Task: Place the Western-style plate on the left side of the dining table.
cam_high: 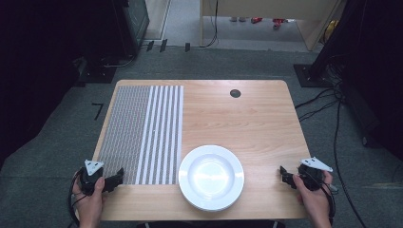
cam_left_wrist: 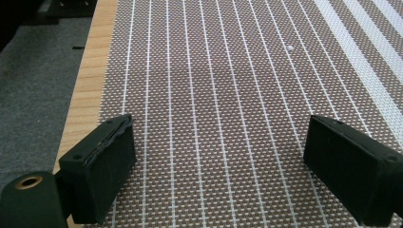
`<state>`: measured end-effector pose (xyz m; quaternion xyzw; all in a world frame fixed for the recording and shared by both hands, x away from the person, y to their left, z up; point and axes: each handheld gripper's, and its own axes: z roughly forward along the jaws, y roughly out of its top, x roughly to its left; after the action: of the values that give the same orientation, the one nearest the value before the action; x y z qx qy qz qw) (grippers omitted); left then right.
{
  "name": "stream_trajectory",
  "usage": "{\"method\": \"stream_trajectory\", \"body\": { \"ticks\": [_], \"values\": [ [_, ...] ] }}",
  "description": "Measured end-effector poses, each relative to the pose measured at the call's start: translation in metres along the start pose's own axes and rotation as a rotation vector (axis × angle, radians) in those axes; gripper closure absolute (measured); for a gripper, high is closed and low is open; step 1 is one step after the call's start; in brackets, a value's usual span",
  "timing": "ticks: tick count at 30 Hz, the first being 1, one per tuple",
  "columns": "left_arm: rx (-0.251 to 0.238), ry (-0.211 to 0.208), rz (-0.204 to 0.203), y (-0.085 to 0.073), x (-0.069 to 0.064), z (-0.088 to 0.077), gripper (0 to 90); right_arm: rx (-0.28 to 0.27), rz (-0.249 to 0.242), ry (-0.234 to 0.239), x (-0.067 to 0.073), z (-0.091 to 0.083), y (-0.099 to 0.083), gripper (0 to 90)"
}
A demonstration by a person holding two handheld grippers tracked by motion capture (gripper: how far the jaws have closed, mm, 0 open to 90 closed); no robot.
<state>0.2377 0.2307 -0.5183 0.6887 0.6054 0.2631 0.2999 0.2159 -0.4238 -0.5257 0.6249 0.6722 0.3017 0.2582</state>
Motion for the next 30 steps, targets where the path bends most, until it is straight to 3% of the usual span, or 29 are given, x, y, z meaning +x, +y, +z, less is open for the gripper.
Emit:
{"method": "stream_trajectory", "body": {
  "ticks": [12, 19, 26, 30],
  "values": [
    [0.014, 0.001, -0.007, 0.002, -0.001, -0.001, 10.1, 0.002, 0.001, -0.004, 0.000, 0.001, 0.000, 9.9],
    [-0.009, 0.004, -0.026, 0.005, -0.001, -0.004, 10.1, 0.002, 0.001, -0.004, 0.000, 0.001, 0.000, 9.9],
    [-0.046, -0.039, -0.056, 0.011, -0.009, -0.009, 10.1, 0.002, 0.013, -0.009, 0.000, 0.000, 0.000, 10.1],
    [-0.057, -0.062, -0.041, 0.015, -0.021, -0.010, 10.1, -0.004, 0.026, -0.008, -0.001, -0.001, -0.001, 10.4]
  ]
}}
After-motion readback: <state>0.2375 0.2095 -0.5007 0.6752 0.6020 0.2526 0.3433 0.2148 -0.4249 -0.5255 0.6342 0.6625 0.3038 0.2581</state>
